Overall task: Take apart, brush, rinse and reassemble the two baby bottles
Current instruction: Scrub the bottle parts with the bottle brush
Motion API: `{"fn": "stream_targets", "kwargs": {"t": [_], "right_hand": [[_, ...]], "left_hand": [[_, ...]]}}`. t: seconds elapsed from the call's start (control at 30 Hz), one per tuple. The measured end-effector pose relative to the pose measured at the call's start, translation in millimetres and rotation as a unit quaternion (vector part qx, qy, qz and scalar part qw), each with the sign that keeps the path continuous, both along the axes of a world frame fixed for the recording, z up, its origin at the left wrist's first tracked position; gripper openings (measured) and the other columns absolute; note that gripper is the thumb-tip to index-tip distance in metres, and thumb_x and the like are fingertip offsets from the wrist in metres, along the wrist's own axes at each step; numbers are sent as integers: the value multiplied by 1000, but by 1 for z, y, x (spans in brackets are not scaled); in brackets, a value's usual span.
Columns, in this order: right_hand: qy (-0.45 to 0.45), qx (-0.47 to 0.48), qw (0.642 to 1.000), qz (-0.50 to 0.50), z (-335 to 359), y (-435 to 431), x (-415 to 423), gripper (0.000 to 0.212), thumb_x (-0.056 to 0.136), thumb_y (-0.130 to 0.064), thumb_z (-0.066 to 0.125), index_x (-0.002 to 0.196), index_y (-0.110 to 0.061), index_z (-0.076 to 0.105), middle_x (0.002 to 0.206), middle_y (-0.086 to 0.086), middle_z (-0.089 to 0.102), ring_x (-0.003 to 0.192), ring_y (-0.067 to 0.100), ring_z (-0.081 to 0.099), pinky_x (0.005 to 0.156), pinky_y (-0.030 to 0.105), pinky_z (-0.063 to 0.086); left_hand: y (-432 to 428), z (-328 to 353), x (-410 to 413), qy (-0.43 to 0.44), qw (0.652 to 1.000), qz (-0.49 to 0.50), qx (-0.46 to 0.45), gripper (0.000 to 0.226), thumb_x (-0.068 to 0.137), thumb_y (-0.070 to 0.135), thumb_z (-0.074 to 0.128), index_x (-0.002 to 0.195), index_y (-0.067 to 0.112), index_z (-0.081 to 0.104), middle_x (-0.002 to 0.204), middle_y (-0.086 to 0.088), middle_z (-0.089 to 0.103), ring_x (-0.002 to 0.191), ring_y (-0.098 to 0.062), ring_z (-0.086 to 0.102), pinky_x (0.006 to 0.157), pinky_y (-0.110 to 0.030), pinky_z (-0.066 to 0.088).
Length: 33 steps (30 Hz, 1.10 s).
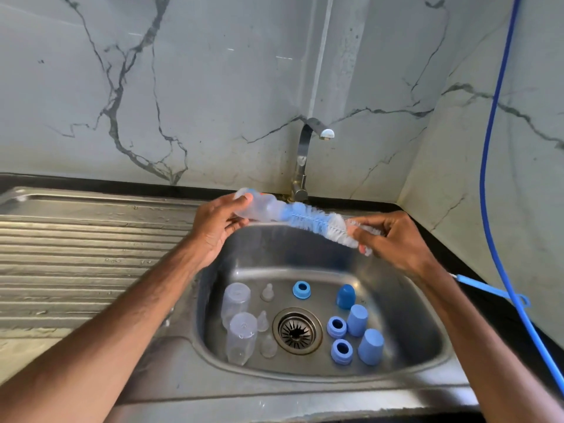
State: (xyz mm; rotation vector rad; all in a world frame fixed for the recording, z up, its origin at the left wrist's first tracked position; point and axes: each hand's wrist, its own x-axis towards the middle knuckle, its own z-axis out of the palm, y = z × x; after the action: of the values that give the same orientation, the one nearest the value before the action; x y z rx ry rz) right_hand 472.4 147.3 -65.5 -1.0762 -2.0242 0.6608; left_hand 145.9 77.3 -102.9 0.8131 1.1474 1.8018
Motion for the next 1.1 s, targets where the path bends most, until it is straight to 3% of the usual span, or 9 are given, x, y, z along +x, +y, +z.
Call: {"fn": "stream_targets", "kwargs": {"t": [0.13, 0.27, 0.33, 0.5, 0.6, 0.7, 0.93, 1.03, 1.1], "right_hand": [[-25, 20, 998, -51, 2, -1, 4, 19, 93, -28, 77, 111, -27, 80, 62, -9, 73, 58, -4, 63, 70, 22, 47], [-55, 56, 996, -39, -2, -14, -16, 15, 94, -31, 75, 108, -33, 79, 62, -13, 72, 47, 1, 58, 51, 14, 43], [-26, 82, 996, -39, -2, -20, -21, 16, 94, -31, 75, 109, -35, 78, 63, -18, 71, 49, -3, 61, 52, 10, 42], [28, 80, 996, 22, 6, -25, -18, 16, 93, -34, 76, 109, -35, 76, 84, -18, 77, 70, 4, 74, 71, 28, 56], [-12, 51, 993, 104, 3, -35, -28, 17, 89, -33, 78, 105, -35, 72, 96, -19, 76, 78, 6, 74, 66, 23, 58], [-71, 56, 985, 145, -11, -41, -41, 16, 91, -32, 77, 105, -36, 70, 97, -18, 74, 78, 5, 74, 64, 25, 60], [-40, 111, 992, 36, -19, -40, -41, 34, 97, -23, 71, 128, -39, 66, 68, -21, 68, 60, 3, 68, 54, 17, 53], [-66, 128, 977, 155, -22, -55, -53, 47, 96, -19, 73, 121, -56, 60, 85, -39, 69, 68, -5, 70, 58, 11, 53], [-76, 136, 978, 141, -21, -51, -54, 46, 95, -19, 73, 123, -53, 60, 97, -36, 71, 75, -13, 69, 62, 8, 52]], "left_hand": [[-10, 1, -35, -77, 992, 97, -15, 38, 92, 27, 73, 123, 7, 63, 125, -17, 67, 107, -27, 63, 74, -29, 53], [-8, 1, -12, -58, 996, 0, -71, 53, 92, 48, 67, 132, 13, 61, 120, -13, 68, 103, -29, 64, 87, -42, 51], [-5, 0, 5, -87, 992, -56, -77, 58, 92, 52, 67, 134, 13, 60, 119, -16, 69, 102, -31, 68, 93, -51, 56], [-5, -4, 17, -92, 987, -108, -73, 62, 97, 59, 56, 131, 7, 61, 107, -17, 73, 80, -21, 71, 60, -31, 59], [-8, -6, 24, -89, 986, -104, -92, 56, 102, 57, 48, 122, 8, 67, 102, -15, 74, 74, -19, 64, 62, -32, 49], [-12, -3, 31, -138, 978, -119, -100, 56, 107, 49, 39, 120, 2, 66, 104, -19, 74, 87, -26, 69, 68, -34, 56], [-14, 3, 46, -136, 977, -119, -115, 50, 107, 40, 39, 123, 1, 65, 105, -24, 69, 62, -22, 61, 47, -27, 46], [-15, -1, 38, -157, 976, -110, -107, 52, 106, 41, 38, 123, -1, 65, 112, -25, 70, 84, -29, 68, 53, -31, 55], [-15, -2, 36, -163, 975, -109, -108, 52, 106, 40, 37, 122, -1, 65, 106, -22, 74, 84, -28, 69, 55, -30, 56]]}}
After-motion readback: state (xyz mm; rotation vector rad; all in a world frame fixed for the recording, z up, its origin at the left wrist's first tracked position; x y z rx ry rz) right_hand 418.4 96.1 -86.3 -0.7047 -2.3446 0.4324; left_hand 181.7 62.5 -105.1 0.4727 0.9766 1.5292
